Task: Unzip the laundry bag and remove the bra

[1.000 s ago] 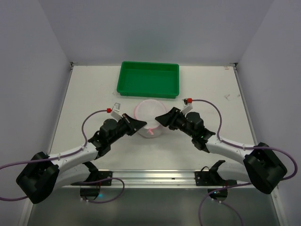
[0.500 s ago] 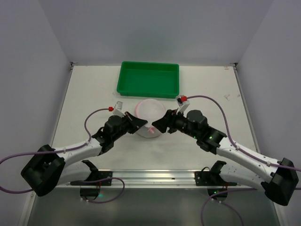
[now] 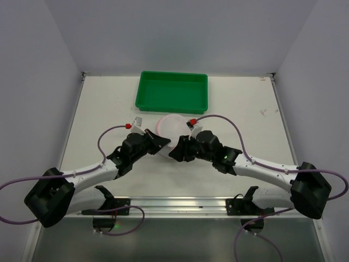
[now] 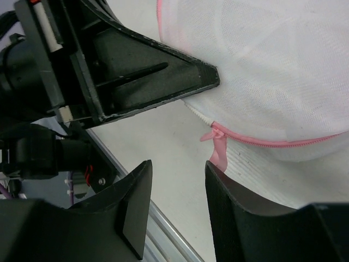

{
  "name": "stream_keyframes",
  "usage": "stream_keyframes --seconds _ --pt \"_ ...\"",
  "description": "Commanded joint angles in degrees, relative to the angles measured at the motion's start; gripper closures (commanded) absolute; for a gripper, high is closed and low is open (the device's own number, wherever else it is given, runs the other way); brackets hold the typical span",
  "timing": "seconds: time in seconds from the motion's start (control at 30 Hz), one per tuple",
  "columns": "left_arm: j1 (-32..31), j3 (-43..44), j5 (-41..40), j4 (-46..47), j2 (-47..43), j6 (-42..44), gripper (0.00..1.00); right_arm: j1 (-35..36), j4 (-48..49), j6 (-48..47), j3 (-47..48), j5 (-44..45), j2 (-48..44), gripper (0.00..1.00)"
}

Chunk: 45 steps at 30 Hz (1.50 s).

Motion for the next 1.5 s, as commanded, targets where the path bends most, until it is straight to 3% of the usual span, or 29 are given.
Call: stream_keyframes --seconds 0.0,0.83,0.93,1.03,1.1,1.33,1.47 --pt "-0.38 1.67 -3.02 -0.28 -1.9 -0.63 1.0 0.25 4.76 1.11 2.5 0.89 2.2 0.55" --pt "-1.52 0.18 -2.85 0.87 -4.53 -2.39 1.0 0.25 8.19 5.41 1.97 11.08 6.6 0.65" --pt "-1.52 0.0 -2.85 0.69 -4.8 -2.3 1.0 0.16 8.63 4.89 1.27 12.05 6.07 0.74" --pt "-1.52 -0.18 -2.85 -0.1 -5.15 -1.78 1.0 0.25 7.49 3.32 0.92 12.75 4.84 0.94" --pt "-1.43 0.09 -3.02 -1.94 -5.94 -0.11 1.0 -0.01 4.87 2.34 0.22 13.89 2.92 1.0" --pt "0.85 1.58 -2.68 -11.52 -9.72 9.19 1.0 -9.23 0.38 -3.53 -7.87 4.68 -9.46 1.0" --pt "2.78 5.7 3.03 -17.04 -7.97 22.26 1.0 -12.4 -5.07 -9.6 -8.4 4.23 -13.08 1.0"
